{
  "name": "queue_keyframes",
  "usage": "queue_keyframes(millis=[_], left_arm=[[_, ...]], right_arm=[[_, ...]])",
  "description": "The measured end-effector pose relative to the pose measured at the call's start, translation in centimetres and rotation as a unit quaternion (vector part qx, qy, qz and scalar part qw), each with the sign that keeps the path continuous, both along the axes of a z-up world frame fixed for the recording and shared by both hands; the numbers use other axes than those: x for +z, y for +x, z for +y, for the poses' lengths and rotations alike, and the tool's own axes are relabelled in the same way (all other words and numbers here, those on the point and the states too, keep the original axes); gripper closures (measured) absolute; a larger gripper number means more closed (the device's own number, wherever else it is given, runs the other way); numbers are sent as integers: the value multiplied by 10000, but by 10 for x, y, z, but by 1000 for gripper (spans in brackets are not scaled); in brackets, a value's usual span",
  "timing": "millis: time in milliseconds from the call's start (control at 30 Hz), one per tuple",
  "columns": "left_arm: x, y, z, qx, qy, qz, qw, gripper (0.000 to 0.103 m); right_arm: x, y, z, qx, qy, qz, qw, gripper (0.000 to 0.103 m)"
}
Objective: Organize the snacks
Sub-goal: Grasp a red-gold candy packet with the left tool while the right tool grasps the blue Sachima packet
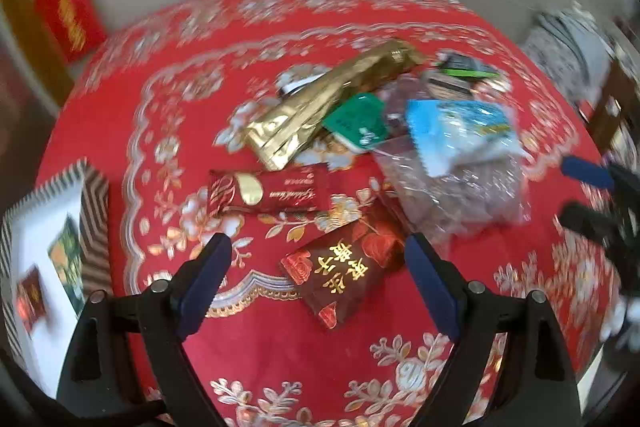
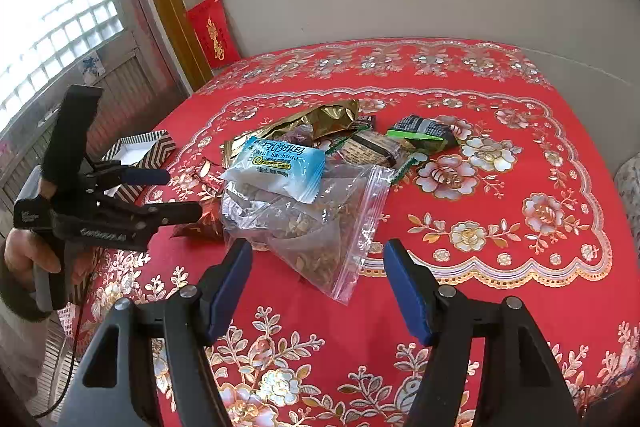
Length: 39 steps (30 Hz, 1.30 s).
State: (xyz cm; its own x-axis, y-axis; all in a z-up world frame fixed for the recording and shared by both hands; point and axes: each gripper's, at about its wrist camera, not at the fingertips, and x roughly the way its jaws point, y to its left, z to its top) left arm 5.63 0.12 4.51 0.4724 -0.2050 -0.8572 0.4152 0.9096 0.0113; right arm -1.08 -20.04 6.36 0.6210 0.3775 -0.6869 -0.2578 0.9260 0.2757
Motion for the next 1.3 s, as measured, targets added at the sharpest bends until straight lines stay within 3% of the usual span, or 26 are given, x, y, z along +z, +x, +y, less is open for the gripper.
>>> queue_keyframes(millis=[133,300,600,767,800,933,1100,1300], left_arm=[[-2,-7,-13,-817,225,-69,9964,15],[-17,-6,-25,-1289,802,-114,9883,15],[-27,-4,-38,-1722,607,-37,9832,15],[-26,-10,-38,-1822,449,52,9822,41],[-25,-11,-38,-1789,442,52,9829,47],[-24,-14,-35,-1689,393,57,9848,50],[-23,-19,-30,-1670,360,60,9853,51],[-23,-22,-26,-1614,274,104,9865,51]], right_arm=[[-3,2,5,56,-12,33,10000,35],[-4,4,6,50,-60,57,10000,35],[1,13,5,26,-96,-42,9999,35],[15,26,18,397,-456,-417,9973,32],[18,30,21,556,-539,-480,9958,31],[21,44,38,1273,-943,-689,9850,30],[17,59,62,2132,-1503,-765,9623,30],[9,76,77,2658,-1889,-537,9438,30]])
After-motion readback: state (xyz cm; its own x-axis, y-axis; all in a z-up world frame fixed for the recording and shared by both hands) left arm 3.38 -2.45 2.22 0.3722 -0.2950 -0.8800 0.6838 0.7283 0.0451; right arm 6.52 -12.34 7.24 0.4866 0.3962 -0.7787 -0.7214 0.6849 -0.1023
